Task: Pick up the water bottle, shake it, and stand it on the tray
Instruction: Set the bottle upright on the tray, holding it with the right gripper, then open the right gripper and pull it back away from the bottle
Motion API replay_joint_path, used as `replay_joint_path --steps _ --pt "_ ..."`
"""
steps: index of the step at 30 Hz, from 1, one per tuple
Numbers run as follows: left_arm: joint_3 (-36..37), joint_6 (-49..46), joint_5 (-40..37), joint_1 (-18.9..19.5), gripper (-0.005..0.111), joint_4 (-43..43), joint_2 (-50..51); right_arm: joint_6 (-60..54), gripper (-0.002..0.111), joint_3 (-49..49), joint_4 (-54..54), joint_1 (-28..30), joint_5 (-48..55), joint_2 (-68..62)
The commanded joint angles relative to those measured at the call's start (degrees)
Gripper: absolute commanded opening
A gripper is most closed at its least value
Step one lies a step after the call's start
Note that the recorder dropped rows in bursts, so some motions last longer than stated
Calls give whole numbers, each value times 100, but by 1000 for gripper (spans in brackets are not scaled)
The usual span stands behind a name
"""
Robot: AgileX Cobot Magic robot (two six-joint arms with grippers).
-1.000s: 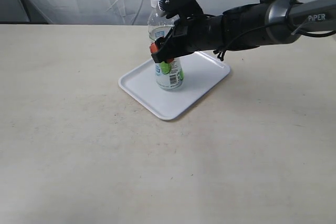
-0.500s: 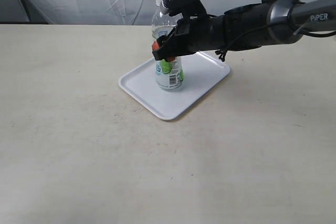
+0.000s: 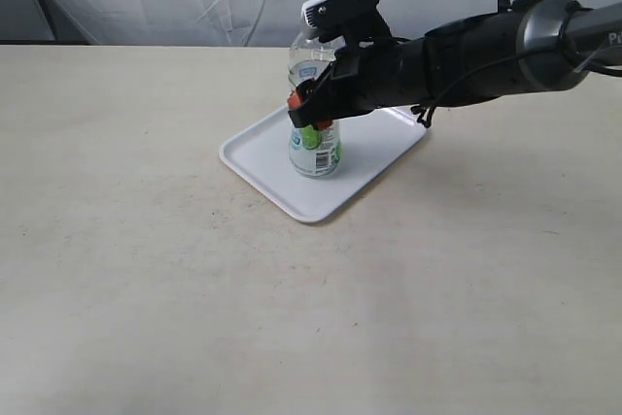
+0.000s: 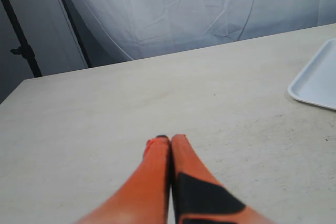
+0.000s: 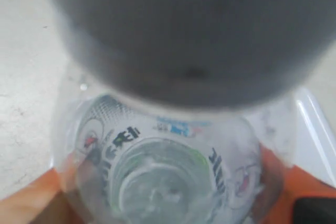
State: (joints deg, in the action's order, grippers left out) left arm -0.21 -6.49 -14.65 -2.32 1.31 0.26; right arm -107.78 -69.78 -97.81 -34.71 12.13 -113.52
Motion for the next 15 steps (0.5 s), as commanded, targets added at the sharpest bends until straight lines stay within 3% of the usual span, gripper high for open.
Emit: replay_joint_path --steps 1,9,15 --pt "21 -9 54 -2 0 -9 -26 197 79 45 76 -55 -36 82" --pt "21 5 54 -2 0 -9 -26 664 79 45 485 -80 122 105" --pt "21 5 54 -2 0 -9 -26 2212 79 45 2110 -80 140 263"
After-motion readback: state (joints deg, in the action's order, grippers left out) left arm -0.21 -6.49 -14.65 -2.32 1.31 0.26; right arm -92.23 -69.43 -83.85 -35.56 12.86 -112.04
